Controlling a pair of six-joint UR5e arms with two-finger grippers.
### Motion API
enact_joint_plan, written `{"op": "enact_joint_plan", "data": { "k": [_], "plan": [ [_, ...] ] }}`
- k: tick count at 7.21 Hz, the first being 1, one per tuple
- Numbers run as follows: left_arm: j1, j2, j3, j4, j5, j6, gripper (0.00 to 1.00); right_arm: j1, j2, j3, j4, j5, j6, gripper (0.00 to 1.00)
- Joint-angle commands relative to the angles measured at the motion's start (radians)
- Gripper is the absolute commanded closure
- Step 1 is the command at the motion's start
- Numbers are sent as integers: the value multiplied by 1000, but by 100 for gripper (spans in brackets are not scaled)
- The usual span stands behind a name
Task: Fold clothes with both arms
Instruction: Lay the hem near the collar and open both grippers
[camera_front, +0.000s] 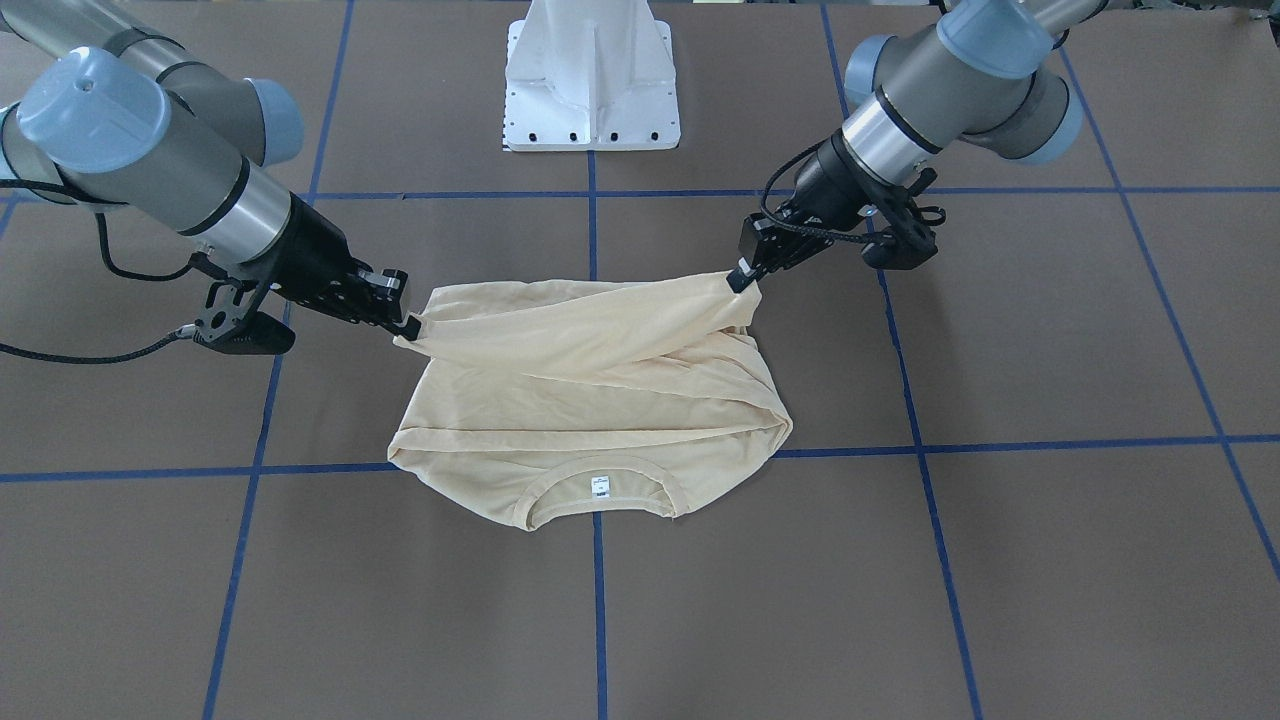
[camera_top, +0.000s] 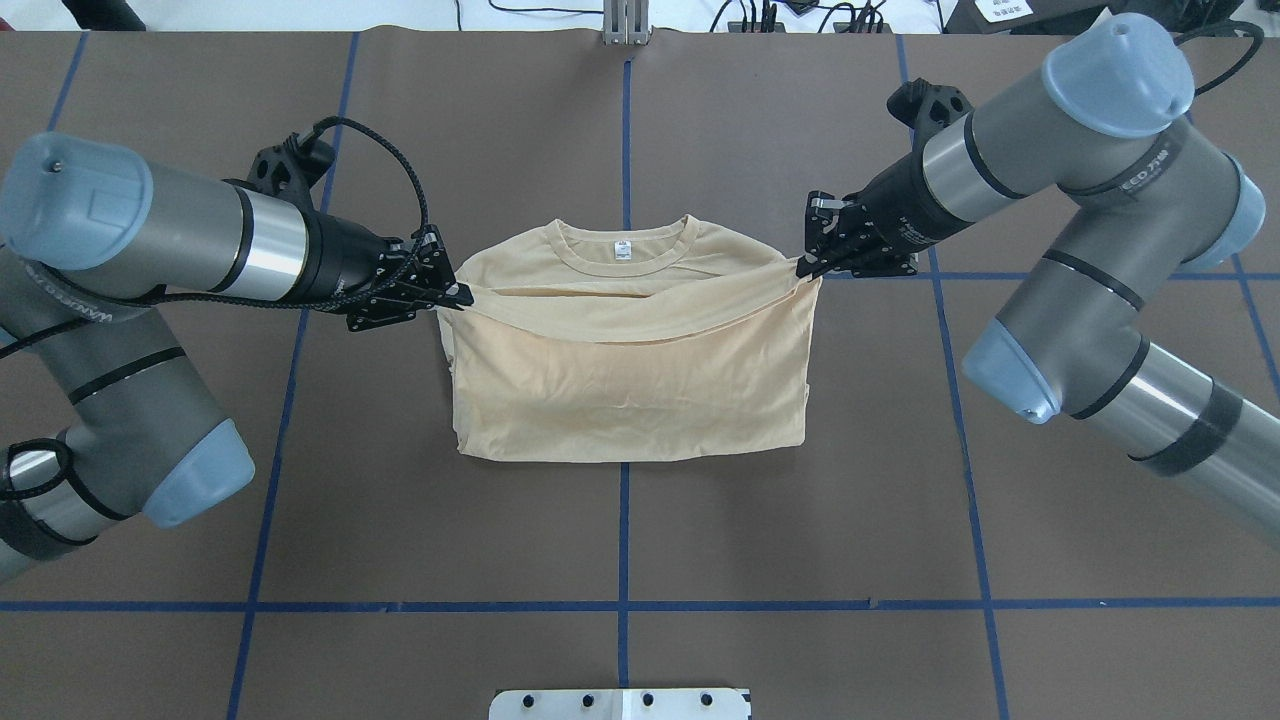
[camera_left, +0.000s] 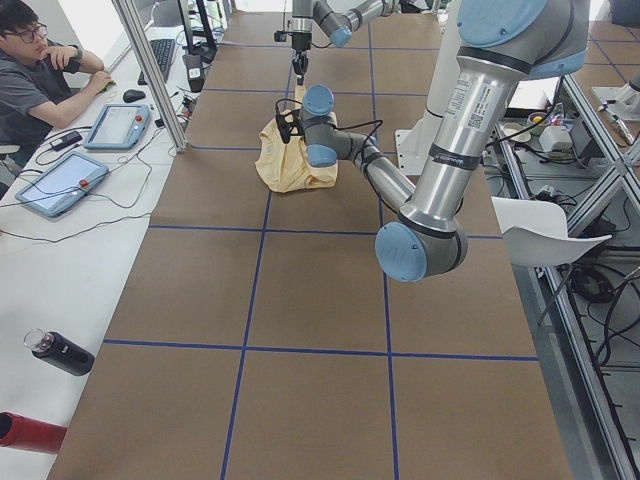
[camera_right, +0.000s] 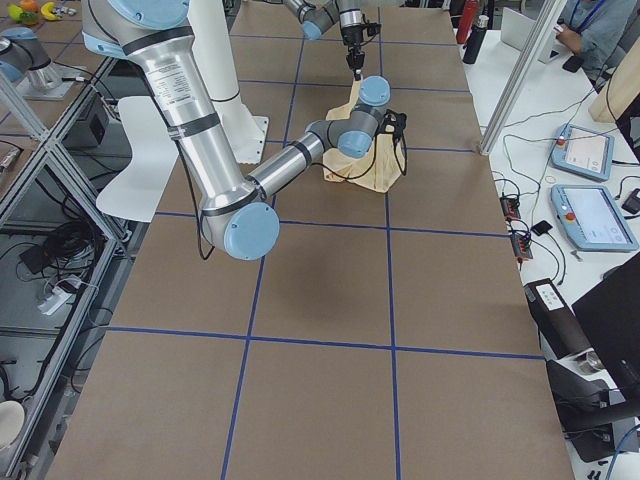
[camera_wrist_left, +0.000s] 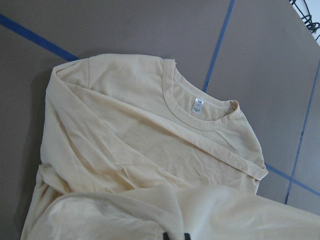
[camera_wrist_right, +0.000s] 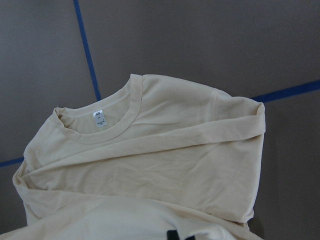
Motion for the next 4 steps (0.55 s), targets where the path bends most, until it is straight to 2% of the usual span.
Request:
{"op": "enact_joint_plan", "data": {
  "k": [1, 3, 4],
  "plan": [
    [-57, -2, 12, 0, -16, 11, 100, 8, 41, -56, 2, -28, -8, 100],
    [-98, -1, 14, 2, -77, 31, 100, 16, 50, -57, 0, -32, -10, 100],
    [-95, -4, 35, 0, -70, 31, 100, 20, 50, -59, 0, -41, -11, 100]
  ]
}}
